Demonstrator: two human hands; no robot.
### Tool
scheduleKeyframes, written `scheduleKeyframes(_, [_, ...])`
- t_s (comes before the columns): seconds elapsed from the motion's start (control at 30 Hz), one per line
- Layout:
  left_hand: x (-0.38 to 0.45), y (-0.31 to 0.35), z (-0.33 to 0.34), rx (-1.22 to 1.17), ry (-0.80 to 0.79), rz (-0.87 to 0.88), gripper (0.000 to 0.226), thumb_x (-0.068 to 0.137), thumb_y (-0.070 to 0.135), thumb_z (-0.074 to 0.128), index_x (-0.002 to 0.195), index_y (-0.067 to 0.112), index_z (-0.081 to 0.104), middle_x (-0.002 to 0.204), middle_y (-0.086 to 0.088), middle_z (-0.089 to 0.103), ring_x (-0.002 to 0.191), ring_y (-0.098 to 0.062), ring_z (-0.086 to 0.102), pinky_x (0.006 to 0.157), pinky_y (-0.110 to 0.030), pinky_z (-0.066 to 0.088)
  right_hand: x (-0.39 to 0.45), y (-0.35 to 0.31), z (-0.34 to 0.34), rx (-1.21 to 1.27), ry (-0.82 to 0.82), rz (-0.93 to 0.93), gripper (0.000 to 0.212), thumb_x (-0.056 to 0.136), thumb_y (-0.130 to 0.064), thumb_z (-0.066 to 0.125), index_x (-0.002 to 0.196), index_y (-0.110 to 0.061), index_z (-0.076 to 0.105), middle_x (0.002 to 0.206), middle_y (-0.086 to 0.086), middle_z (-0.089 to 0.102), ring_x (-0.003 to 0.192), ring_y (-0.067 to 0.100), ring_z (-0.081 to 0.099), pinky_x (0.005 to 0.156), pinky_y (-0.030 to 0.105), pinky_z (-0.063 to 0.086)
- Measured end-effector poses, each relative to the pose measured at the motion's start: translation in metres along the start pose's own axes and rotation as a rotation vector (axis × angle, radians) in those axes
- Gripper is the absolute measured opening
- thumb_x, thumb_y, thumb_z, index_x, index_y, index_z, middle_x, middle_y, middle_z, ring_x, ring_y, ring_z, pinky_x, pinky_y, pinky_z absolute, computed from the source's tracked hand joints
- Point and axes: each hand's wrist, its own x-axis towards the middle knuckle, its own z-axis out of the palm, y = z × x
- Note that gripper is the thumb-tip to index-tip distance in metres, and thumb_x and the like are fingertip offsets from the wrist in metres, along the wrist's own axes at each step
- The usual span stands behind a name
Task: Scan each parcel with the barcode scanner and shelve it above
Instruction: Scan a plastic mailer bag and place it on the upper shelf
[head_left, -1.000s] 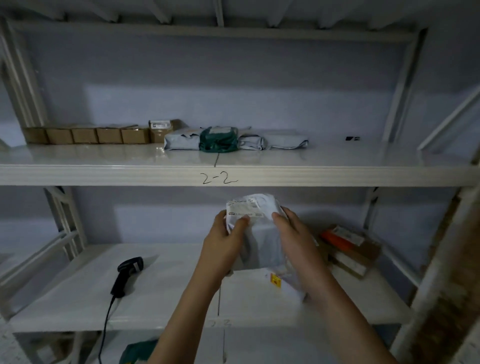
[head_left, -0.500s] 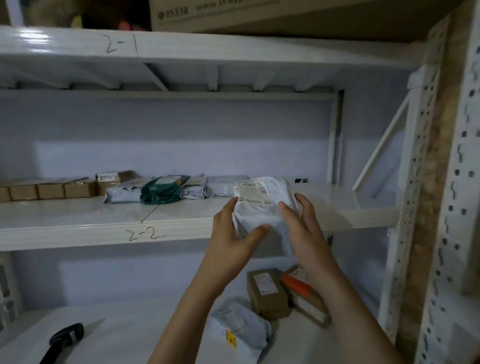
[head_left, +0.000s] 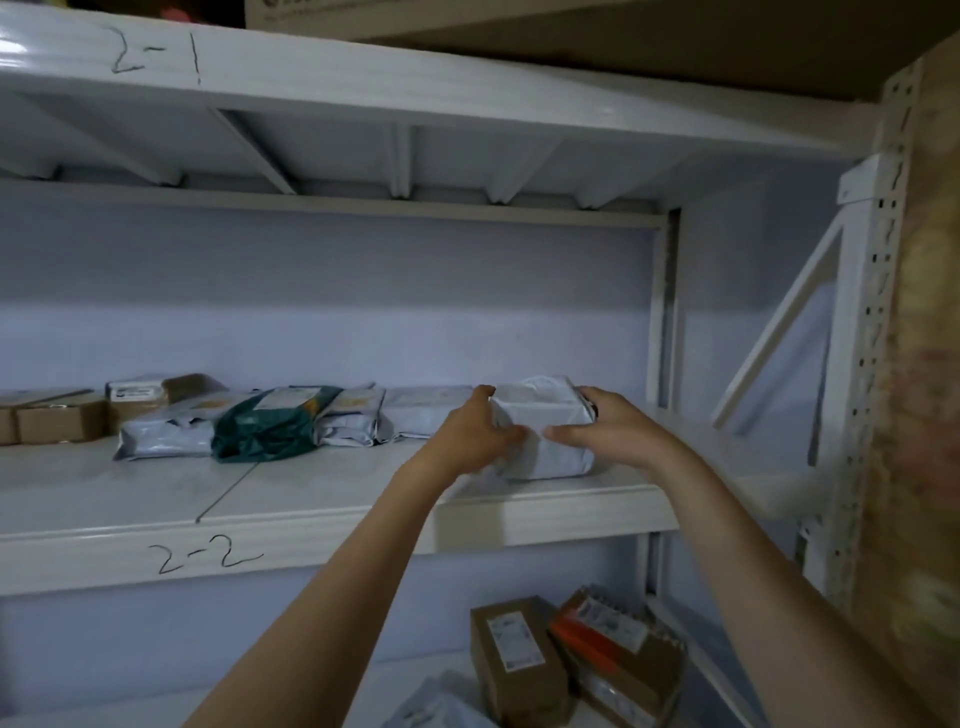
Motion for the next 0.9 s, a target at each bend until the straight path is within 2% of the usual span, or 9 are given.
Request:
scheduleKeyframes(0.03, [0.01, -0.001, 0.0, 0.079, -0.003, 0.008, 0.052, 0.089, 0.037, 0.064, 0.135, 0.02, 0.046, 0.124, -0.005, 0.06, 0.098, -0.021, 0.061, 0.069, -0.027, 0.052, 0.01, 0.004, -0.002, -0.055, 0.015, 0.019, 0.057, 0.079, -0.028, 0.083, 0.13, -0.025, 0.057, 0.128, -0.006, 0.063, 0.115, 0.014, 0.062, 0.096, 0.031, 0.051])
scheduleKeyframes(0.07, [0.02, -0.002, 0.0, 0.173, 0.009, 0.015, 0.051, 0.089, 0.037, 0.064, 0.134, 0.017, 0.05, 0.128, -0.007, 0.06, 0.106, -0.025, 0.06, 0.081, -0.031, 0.052, 0.018, 0.006, -0.003, -0.112, 0.031, 0.036, 0.067, 0.079, -0.027, 0.082, 0.137, -0.022, 0.051, 0.135, -0.004, 0.058, 0.123, 0.018, 0.057, 0.103, 0.036, 0.048])
scheduleKeyframes(0.13, [0.036, -0.001, 0.0, 0.298, 0.038, 0.006, 0.051, 0.088, 0.035, 0.066, 0.133, 0.013, 0.056, 0.13, -0.01, 0.06, 0.117, -0.029, 0.058, 0.098, -0.034, 0.047, 0.036, 0.008, -0.004, -0.183, 0.062, 0.049, 0.076, 0.079, -0.022, 0.081, 0.146, -0.019, 0.044, 0.144, 0.0, 0.05, 0.131, 0.021, 0.05, 0.109, 0.036, 0.042])
scheduleKeyframes(0.2, [0.05, 0.002, 0.006, 0.241, 0.027, -0.023, 0.052, 0.085, 0.031, 0.07, 0.131, 0.011, 0.059, 0.124, -0.01, 0.065, 0.114, -0.026, 0.061, 0.095, -0.029, 0.048, 0.055, 0.011, -0.005, -0.226, 0.065, 0.055, 0.066, 0.081, -0.017, 0.076, 0.142, -0.019, 0.052, 0.146, 0.004, 0.052, 0.13, 0.023, 0.052, 0.108, 0.033, 0.042])
scheduleKeyframes(0.27, [0.063, 0.009, 0.018, 0.213, 0.008, -0.051, 0.054, 0.083, 0.03, 0.072, 0.132, 0.011, 0.058, 0.121, -0.01, 0.066, 0.113, -0.026, 0.062, 0.096, -0.032, 0.05, 0.067, 0.015, -0.009, -0.294, 0.052, 0.098, 0.058, 0.082, -0.017, 0.074, 0.138, -0.019, 0.058, 0.144, 0.005, 0.054, 0.129, 0.025, 0.054, 0.106, 0.031, 0.043])
scheduleKeyframes(0.43, [0.093, 0.009, 0.04, 0.333, 0.054, -0.088, 0.051, 0.082, 0.037, 0.068, 0.129, 0.018, 0.059, 0.126, -0.008, 0.063, 0.119, -0.031, 0.057, 0.102, -0.044, 0.046, 0.081, 0.034, -0.02, -0.392, 0.074, 0.093, 0.056, 0.082, -0.02, 0.076, 0.136, -0.022, 0.06, 0.146, 0.004, 0.052, 0.132, 0.026, 0.052, 0.107, 0.03, 0.041])
scheduleKeyframes(0.53, [0.107, 0.002, 0.038, 0.428, 0.081, -0.143, 0.051, 0.084, 0.036, 0.066, 0.131, 0.018, 0.057, 0.129, -0.01, 0.06, 0.123, -0.033, 0.053, 0.107, -0.049, 0.039, 0.101, 0.026, -0.017, -0.422, -0.02, 0.093, 0.058, 0.084, -0.019, 0.073, 0.14, -0.024, 0.058, 0.147, 0.005, 0.05, 0.128, 0.028, 0.054, 0.104, 0.034, 0.048])
scheduleKeyframes(0.67, [0.126, -0.016, 0.025, 0.551, 0.099, -0.195, 0.048, 0.086, 0.037, 0.062, 0.126, 0.012, 0.057, 0.124, -0.012, 0.061, 0.122, -0.035, 0.052, 0.105, -0.052, 0.037, 0.131, 0.017, -0.001, -0.425, -0.106, 0.037, 0.059, 0.087, -0.02, 0.072, 0.143, -0.023, 0.055, 0.152, 0.004, 0.046, 0.129, 0.028, 0.053, 0.099, 0.034, 0.052])
scheduleKeyframes(0.9, [0.15, -0.039, 0.019, 0.663, 0.098, -0.309, 0.041, 0.088, 0.039, 0.057, 0.119, 0.013, 0.055, 0.125, -0.014, 0.057, 0.122, -0.037, 0.047, 0.105, -0.051, 0.034, 0.166, 0.019, 0.023, -0.417, -0.119, 0.017, 0.059, 0.088, -0.018, 0.072, 0.143, -0.017, 0.054, 0.15, 0.007, 0.049, 0.133, 0.03, 0.05, 0.104, 0.032, 0.045])
